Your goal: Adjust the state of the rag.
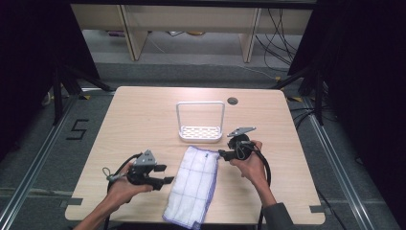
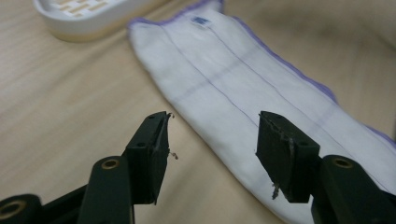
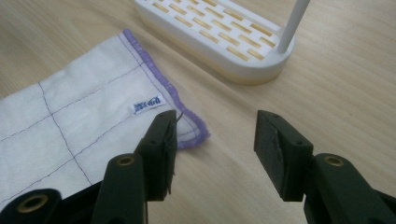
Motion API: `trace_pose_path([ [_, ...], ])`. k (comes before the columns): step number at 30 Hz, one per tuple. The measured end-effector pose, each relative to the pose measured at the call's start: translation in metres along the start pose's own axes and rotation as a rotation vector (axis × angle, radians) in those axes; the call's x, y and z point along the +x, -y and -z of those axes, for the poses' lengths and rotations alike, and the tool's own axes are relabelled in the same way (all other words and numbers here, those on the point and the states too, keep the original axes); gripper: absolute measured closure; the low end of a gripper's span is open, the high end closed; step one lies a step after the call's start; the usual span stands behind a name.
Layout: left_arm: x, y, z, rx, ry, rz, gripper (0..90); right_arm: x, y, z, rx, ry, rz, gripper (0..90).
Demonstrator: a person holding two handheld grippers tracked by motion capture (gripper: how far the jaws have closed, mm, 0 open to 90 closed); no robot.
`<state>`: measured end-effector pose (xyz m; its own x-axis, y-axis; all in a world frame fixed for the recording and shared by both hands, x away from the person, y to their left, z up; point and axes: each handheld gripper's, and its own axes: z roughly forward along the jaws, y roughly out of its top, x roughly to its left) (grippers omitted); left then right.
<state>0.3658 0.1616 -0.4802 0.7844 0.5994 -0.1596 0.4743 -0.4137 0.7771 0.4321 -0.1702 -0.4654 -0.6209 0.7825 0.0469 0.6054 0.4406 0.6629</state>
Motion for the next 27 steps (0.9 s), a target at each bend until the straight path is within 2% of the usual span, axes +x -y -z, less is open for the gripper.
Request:
trace_pose_path([
  [2, 0.010, -0.008, -0.011, 0.003, -0.025, 0.012, 42.7, 0.002, -0.001, 0.001, 0.028, -0.010, -0.012, 49.6],
  [3, 0.014, -0.012, -0.016, 0.007, -0.032, 0.010, 42.4, 0.003, -0.002, -0.001, 0.024, -0.014, -0.020, 49.4],
  [4, 0.019, -0.016, -0.021, 0.023, -0.041, -0.005, 42.4, 0.002, -0.002, -0.004, 0.012, -0.004, 0.001, 48.9],
  [5, 0.022, -0.019, -0.027, 0.013, -0.048, 0.012, 42.1, 0.002, -0.002, -0.006, 0.012, -0.001, -0.007, 48.4],
  [6, 0.024, -0.023, -0.032, 0.006, -0.043, 0.023, 42.0, 0.003, -0.003, -0.007, 0.028, -0.009, -0.019, 48.4],
  [7, 0.027, -0.026, -0.037, 0.014, -0.038, 0.012, 42.1, 0.002, -0.003, -0.010, 0.034, -0.011, 0.003, 48.2],
  [8, 0.029, -0.028, -0.041, 0.024, -0.041, 0.005, 42.0, 0.004, -0.004, -0.012, 0.046, -0.016, -0.030, 47.7],
  [9, 0.030, -0.030, -0.047, 0.007, -0.048, 0.027, 41.8, 0.003, -0.003, -0.016, 0.048, -0.013, -0.001, 47.5],
  [10, 0.034, -0.032, -0.049, 0.026, -0.044, 0.011, 41.5, 0.004, -0.004, -0.017, 0.054, -0.017, -0.023, 47.2],
  [11, 0.034, -0.034, -0.054, 0.008, -0.048, 0.033, 41.5, 0.004, -0.004, -0.019, 0.054, -0.019, -0.015, 46.8],
  [12, 0.037, -0.035, -0.055, 0.028, -0.050, 0.018, 41.5, 0.005, -0.004, -0.021, 0.042, -0.015, -0.009, 46.6],
  [14, 0.039, -0.038, -0.062, 0.032, -0.060, 0.016, 41.8, 0.007, -0.005, -0.020, 0.053, -0.024, -0.020, 46.3],
  [15, 0.041, -0.040, -0.065, 0.043, -0.064, 0.000, 42.0, 0.007, -0.006, -0.021, 0.048, -0.019, -0.014, 46.3],
  [18, 0.047, -0.042, -0.074, 0.027, -0.042, 0.039, 42.8, 0.007, -0.006, -0.021, 0.047, -0.023, -0.028, 46.3],
  [19, 0.048, -0.043, -0.075, 0.045, -0.037, 0.020, 43.7, 0.006, -0.006, -0.021, 0.049, -0.020, -0.023, 46.3],
  [21, 0.047, -0.043, -0.081, 0.032, -0.044, 0.038, 43.9, 0.006, -0.005, -0.023, 0.035, -0.017, -0.030, 46.3],
  [22, 0.047, -0.044, -0.083, 0.040, -0.038, 0.032, 43.9, 0.004, -0.005, -0.023, 0.050, -0.011, -0.002, 46.3],
  [23, 0.048, -0.045, -0.084, 0.053, -0.036, 0.018, 44.2, 0.005, -0.005, -0.022, 0.055, -0.019, -0.018, 46.3],
  [26, 0.049, -0.049, -0.089, 0.047, -0.034, 0.024, 45.4, 0.006, -0.005, -0.024, 0.058, -0.015, -0.017, 46.4],
  [27, 0.048, -0.049, -0.092, 0.033, -0.031, 0.039, 46.2, 0.006, -0.005, -0.025, 0.057, -0.017, -0.029, 46.6],
])
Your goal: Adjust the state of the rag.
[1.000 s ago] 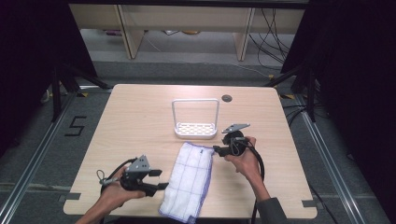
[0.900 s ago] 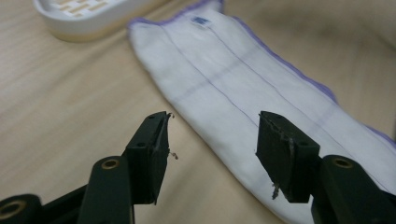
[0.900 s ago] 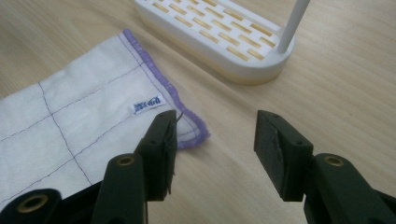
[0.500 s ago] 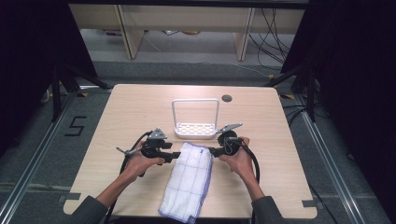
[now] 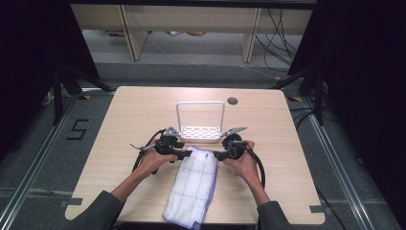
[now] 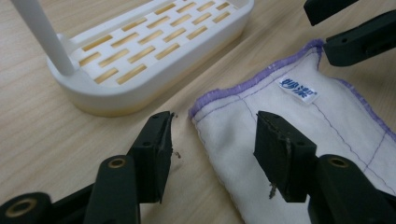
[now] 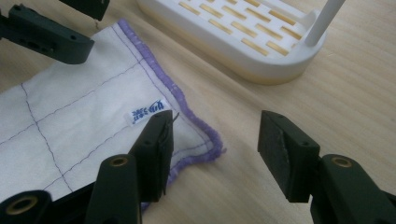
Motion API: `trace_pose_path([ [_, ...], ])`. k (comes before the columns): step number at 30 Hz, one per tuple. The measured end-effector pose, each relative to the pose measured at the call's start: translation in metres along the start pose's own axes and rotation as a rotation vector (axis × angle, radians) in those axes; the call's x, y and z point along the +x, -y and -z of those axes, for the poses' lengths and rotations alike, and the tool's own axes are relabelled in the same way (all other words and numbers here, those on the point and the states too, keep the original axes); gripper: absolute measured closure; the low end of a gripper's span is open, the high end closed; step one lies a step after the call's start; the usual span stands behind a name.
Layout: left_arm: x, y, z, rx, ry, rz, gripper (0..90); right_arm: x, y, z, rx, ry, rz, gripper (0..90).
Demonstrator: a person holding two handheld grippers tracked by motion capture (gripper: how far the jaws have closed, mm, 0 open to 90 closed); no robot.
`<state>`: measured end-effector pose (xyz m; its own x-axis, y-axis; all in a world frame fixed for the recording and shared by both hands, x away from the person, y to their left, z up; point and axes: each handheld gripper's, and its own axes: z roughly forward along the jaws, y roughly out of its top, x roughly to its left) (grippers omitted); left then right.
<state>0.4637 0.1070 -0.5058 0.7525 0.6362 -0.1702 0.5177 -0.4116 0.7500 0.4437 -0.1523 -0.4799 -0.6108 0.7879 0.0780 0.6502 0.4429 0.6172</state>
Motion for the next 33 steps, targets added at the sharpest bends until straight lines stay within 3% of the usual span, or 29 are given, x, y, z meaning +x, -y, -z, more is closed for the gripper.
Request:
trace_pose_path([
  [1, 0.001, -0.001, -0.001, 0.020, 0.002, -0.024, 46.6, -0.001, 0.001, -0.003, -0.017, 0.004, 0.012, 46.8],
  [2, 0.001, -0.001, -0.003, 0.015, -0.001, -0.023, 47.1, 0.000, 0.000, -0.002, 0.005, 0.001, 0.004, 46.8],
  [7, 0.001, 0.000, -0.013, 0.017, 0.010, -0.009, 52.1, 0.000, 0.001, -0.007, 0.016, -0.001, 0.020, 47.1],
  [9, 0.002, 0.000, -0.015, 0.022, 0.012, -0.043, 56.0, 0.001, 0.001, -0.009, 0.021, -0.012, 0.016, 47.1],
  [10, 0.001, -0.001, -0.015, 0.018, 0.018, -0.037, 59.4, 0.001, 0.001, -0.011, 0.021, -0.009, 0.023, 47.1],
  [13, -0.001, -0.003, -0.014, 0.033, 0.007, -0.095, 69.0, 0.001, 0.000, -0.012, 0.024, -0.019, 0.032, 47.1],
  [16, -0.004, -0.003, -0.013, 0.032, 0.001, -0.112, 78.5, -0.001, 0.000, -0.012, 0.020, -0.024, 0.040, 47.1],
  [18, -0.007, -0.004, -0.013, 0.036, -0.005, -0.133, 82.3, 0.001, 0.000, -0.011, 0.018, -0.020, 0.017, 47.1],
  [20, -0.008, -0.004, -0.012, 0.037, -0.001, -0.139, 83.9, -0.001, 0.000, -0.011, 0.011, -0.015, 0.035, 47.1],
  [27, -0.008, -0.005, -0.009, 0.032, -0.002, -0.141, 84.8, 0.000, 0.001, -0.012, -0.002, -0.018, -0.001, 46.6],
  [33, -0.009, -0.004, -0.005, 0.031, -0.008, -0.141, 84.8, 0.001, 0.003, -0.019, 0.031, -0.003, 0.031, 45.9],
])
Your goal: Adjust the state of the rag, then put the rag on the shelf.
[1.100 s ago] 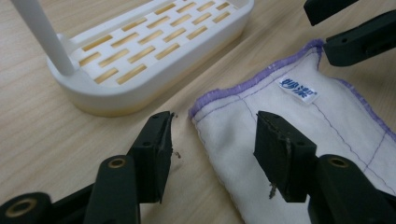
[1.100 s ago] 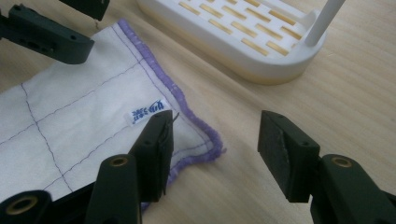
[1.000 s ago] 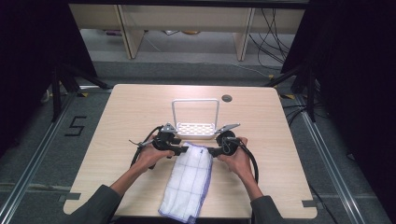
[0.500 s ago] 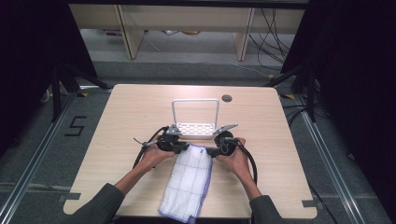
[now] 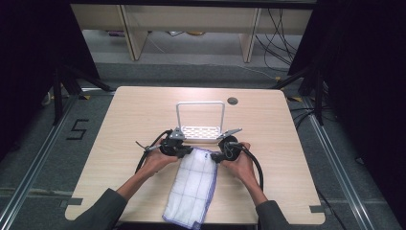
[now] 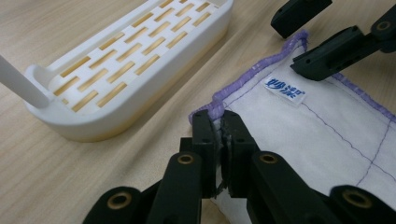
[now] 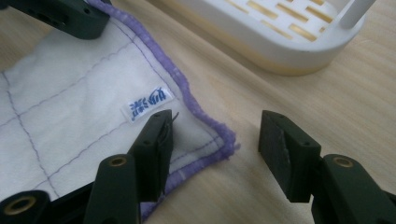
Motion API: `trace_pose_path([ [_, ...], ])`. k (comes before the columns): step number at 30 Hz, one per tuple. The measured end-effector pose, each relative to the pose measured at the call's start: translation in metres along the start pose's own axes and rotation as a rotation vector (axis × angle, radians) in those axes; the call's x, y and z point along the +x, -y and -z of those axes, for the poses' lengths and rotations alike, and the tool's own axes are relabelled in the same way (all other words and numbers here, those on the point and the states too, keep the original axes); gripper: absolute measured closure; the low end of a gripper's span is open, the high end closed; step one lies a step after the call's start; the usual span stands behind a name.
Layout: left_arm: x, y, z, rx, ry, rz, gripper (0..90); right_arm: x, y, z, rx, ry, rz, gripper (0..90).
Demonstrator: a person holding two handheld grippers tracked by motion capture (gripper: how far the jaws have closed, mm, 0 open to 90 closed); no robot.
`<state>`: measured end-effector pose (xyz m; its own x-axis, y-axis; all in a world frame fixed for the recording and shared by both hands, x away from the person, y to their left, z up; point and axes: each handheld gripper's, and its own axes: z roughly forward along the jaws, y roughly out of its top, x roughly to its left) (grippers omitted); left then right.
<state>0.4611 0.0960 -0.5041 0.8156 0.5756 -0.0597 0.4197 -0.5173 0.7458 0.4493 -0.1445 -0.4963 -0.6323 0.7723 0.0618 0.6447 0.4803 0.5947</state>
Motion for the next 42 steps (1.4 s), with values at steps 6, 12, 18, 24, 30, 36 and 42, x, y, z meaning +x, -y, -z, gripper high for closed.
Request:
trace_pose_path([
  [6, 0.001, 0.002, 0.001, -0.010, -0.006, 0.010, 84.6, 0.006, 0.001, -0.004, -0.009, 0.017, 0.023, 48.9],
  [12, 0.001, 0.002, 0.003, -0.008, -0.001, -0.005, 84.3, 0.011, 0.001, -0.003, -0.007, 0.005, 0.060, 63.0],
  [18, 0.001, 0.003, 0.004, -0.009, 0.002, 0.001, 84.1, 0.009, 0.001, -0.004, -0.020, -0.046, 0.088, 76.8],
  [24, 0.000, 0.003, 0.007, -0.016, 0.002, 0.001, 84.2, 0.011, 0.001, -0.005, -0.025, -0.054, 0.102, 83.9],
  [30, 0.001, 0.003, 0.008, -0.020, 0.003, -0.001, 84.2, 0.013, 0.000, -0.005, -0.030, -0.054, 0.118, 85.2],
  [36, -0.001, 0.002, 0.013, -0.035, 0.008, 0.007, 84.4, 0.017, 0.000, -0.001, -0.048, -0.058, 0.092, 85.6],
  [42, -0.010, -0.003, 0.030, -0.078, 0.019, 0.014, 84.7, 0.023, -0.001, 0.019, -0.068, -0.063, 0.076, 85.9],
])
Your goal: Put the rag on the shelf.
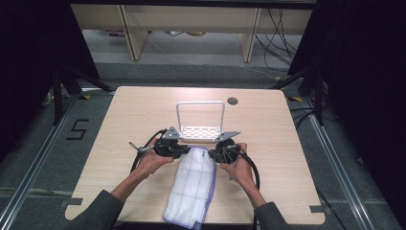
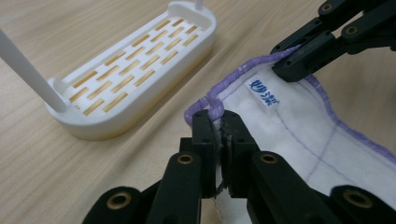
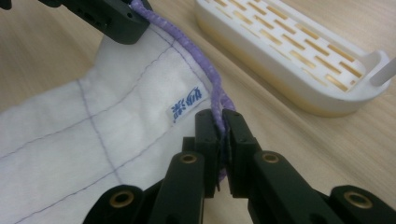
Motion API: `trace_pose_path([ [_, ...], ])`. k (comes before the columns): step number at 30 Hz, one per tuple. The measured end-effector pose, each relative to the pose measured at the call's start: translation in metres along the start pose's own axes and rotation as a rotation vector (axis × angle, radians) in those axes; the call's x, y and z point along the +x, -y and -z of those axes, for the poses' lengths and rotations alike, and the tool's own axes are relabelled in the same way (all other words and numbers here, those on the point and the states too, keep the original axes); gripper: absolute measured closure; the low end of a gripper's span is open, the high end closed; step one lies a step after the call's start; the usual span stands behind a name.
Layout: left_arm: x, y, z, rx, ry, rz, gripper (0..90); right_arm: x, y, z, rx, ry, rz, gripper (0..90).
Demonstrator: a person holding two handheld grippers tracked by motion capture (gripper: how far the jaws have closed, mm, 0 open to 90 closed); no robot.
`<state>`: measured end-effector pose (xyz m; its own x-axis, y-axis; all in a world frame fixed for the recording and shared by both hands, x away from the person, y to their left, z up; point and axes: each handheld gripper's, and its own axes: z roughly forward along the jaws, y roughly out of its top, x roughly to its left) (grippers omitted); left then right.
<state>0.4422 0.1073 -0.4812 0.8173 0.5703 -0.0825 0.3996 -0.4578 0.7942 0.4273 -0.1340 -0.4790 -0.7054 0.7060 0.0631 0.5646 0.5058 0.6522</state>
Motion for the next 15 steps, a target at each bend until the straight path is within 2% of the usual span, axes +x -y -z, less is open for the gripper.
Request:
trace_pose_path([
  [2, -0.006, -0.003, 0.008, -0.015, 0.011, -0.017, 84.8, 0.004, 0.000, 0.008, -0.016, -0.004, 0.002, 85.9],
  [3, -0.008, -0.004, 0.011, -0.018, 0.014, -0.021, 84.8, 0.007, 0.000, 0.010, -0.051, 0.005, 0.001, 86.0],
  [4, -0.011, -0.006, 0.016, -0.024, 0.018, -0.026, 84.8, 0.007, -0.001, 0.012, -0.076, -0.011, 0.045, 86.0],
  [5, -0.013, -0.007, 0.018, -0.032, 0.020, -0.028, 84.9, 0.009, -0.002, 0.018, -0.079, -0.019, 0.061, 86.0],
  [6, -0.014, -0.008, 0.022, -0.036, 0.025, -0.023, 84.9, 0.011, -0.002, 0.019, -0.098, -0.019, 0.057, 86.0],
  [9, -0.017, -0.010, 0.032, -0.050, 0.042, -0.025, 84.7, 0.018, -0.005, 0.031, -0.088, -0.041, 0.045, 86.0],
  [10, -0.018, -0.011, 0.035, -0.050, 0.040, -0.021, 84.8, 0.018, -0.005, 0.030, -0.118, -0.032, 0.053, 86.1],
  [11, -0.018, -0.012, 0.038, -0.050, 0.046, -0.020, 84.8, 0.020, -0.007, 0.036, -0.091, -0.045, 0.038, 86.0],
  [13, -0.019, -0.014, 0.044, -0.065, 0.054, -0.010, 84.9, 0.023, -0.009, 0.040, -0.116, -0.056, 0.041, 86.1],
  [15, -0.021, -0.017, 0.050, -0.059, 0.058, -0.019, 84.9, 0.025, -0.012, 0.047, -0.109, -0.067, 0.060, 86.0],
])
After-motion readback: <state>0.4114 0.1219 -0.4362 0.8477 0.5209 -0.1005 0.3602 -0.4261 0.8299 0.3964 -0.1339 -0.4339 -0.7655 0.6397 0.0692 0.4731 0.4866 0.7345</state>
